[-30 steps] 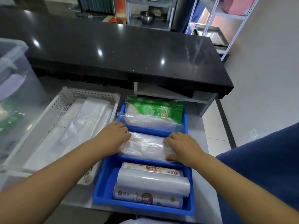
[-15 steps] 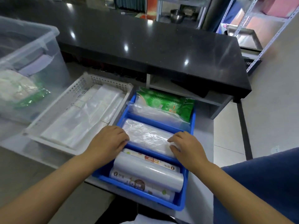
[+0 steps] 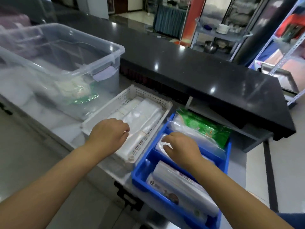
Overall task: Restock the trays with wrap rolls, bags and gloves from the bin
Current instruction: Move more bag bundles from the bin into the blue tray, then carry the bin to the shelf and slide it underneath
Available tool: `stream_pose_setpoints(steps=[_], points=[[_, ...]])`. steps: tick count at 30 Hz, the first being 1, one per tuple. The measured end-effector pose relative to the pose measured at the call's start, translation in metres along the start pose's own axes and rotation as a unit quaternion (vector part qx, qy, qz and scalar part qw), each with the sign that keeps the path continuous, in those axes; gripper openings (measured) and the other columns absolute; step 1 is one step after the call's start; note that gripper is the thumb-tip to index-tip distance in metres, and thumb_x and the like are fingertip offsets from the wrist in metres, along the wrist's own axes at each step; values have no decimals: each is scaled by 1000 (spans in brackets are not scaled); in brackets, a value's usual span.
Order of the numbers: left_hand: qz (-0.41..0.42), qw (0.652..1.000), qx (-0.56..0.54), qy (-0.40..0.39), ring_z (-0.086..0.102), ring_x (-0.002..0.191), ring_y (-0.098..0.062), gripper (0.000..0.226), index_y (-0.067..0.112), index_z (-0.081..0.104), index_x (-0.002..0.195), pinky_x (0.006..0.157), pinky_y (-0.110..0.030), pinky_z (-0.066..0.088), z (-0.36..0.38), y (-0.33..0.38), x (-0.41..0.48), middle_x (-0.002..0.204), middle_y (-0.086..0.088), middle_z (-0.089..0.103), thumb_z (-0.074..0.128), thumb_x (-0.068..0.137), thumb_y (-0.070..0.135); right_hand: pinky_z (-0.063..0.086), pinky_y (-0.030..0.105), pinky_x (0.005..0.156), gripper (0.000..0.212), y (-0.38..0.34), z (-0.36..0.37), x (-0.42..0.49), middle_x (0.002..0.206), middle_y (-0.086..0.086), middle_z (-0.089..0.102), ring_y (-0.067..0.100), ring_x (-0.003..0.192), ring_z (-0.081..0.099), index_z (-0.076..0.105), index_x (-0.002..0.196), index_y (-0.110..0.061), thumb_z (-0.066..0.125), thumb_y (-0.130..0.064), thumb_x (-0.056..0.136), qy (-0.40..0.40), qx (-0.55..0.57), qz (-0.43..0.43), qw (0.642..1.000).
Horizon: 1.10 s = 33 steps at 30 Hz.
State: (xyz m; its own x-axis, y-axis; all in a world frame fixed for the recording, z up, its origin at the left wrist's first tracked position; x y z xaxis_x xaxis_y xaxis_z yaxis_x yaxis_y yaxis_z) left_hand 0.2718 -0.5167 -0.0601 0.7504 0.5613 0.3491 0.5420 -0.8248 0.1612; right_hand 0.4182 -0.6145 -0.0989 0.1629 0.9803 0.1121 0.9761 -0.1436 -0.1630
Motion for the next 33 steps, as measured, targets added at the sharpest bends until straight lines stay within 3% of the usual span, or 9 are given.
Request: stream_pose_setpoints(steps=[3,9,18,24,28,33], points=[[12,999,21,39,64,60,-31,3,12,72,72,54,-35,49,-35,-38,-17,65,-5,69,74,70,11,44,31,69,23,-46,-5,29,103,-2,66,21,98,59,64,109,-24,51,-26,90,16,8,-9,1000],[30,995,40,90,59,56,-24,12,16,67,67,48,-29,41,-98,-127,-48,61,-1,63,58,73,20,49,33,75,25,-152,-13,90,109,-4,65,19,104,57,61,113,-27,48,-30,93,36,-16,-6,999],[42,983,65,167,56,54,-25,11,12,68,68,49,-26,37,-180,-245,-41,60,-5,63,64,78,16,47,30,55,14,-271,-79,171,84,2,70,26,72,64,72,89,-14,59,-15,84,232,-13,8,973],[15,977,84,193,58,60,-28,11,11,71,77,51,-25,33,-204,-322,9,69,-7,67,62,81,17,51,33,57,15,-279,-97,232,86,2,67,23,76,61,70,88,-14,56,-20,87,258,-68,34,963],[-4,975,106,195,59,62,-31,14,9,70,77,51,-27,32,-207,-376,53,72,-10,67,59,82,17,51,33,59,17,-253,-94,270,89,1,64,22,79,57,69,93,-19,54,-24,89,241,-108,110,958],[-82,981,131,121,59,87,-32,22,11,67,98,63,-36,43,-190,-457,99,98,-10,65,50,88,20,43,31,58,20,-225,-85,311,99,1,60,23,90,53,65,103,-23,55,-27,87,189,-126,193,954]])
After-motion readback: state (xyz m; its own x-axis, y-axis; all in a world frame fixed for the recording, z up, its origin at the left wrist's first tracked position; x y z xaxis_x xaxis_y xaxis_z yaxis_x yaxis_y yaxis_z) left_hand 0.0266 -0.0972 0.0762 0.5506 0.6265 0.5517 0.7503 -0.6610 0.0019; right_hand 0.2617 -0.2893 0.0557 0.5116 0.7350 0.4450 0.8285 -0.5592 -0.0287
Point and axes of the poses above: each hand's wrist, its own x-axis towards the middle knuckle, its own z-axis out of the palm, y = z × x, the point moved 10 cm from there along x, towards the middle knuckle
